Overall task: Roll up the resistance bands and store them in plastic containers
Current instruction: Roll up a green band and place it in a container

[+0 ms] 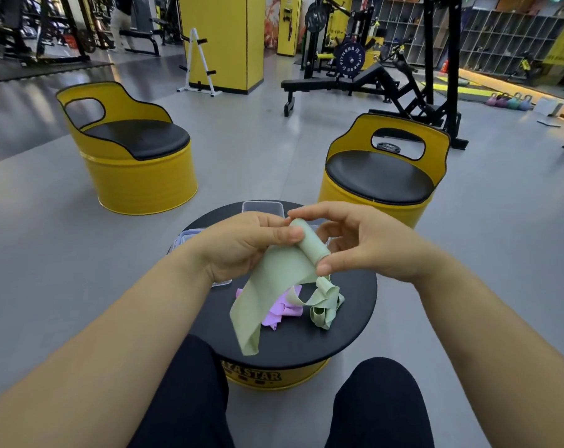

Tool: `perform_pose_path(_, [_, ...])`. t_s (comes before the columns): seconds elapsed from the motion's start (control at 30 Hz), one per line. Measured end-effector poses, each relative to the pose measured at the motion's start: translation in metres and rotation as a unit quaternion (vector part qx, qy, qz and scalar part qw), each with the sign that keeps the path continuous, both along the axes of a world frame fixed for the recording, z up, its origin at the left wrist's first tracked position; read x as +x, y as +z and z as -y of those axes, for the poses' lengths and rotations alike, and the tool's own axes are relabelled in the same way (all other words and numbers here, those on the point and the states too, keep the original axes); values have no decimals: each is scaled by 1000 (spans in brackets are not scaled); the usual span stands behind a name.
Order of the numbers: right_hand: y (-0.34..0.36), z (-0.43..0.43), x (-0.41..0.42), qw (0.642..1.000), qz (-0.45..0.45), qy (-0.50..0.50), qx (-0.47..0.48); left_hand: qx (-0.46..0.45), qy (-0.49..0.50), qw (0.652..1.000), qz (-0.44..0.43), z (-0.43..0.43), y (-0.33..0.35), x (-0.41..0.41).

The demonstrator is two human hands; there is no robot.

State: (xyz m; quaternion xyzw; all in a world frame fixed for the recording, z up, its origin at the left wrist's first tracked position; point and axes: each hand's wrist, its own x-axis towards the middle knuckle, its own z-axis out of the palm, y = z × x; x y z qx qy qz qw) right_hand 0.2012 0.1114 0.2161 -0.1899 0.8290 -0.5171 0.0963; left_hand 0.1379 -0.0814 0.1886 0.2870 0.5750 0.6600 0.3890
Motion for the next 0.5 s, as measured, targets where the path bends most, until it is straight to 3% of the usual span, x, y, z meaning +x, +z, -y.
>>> perform_pose_path(0.33, [-5, 0, 1, 995, -60, 13, 73, -26, 16, 999, -13, -4, -10, -2])
perform_pose_path(0.5, [-3, -2, 3, 996, -68, 3, 66, -15, -17, 1000, 8, -3, -8, -2])
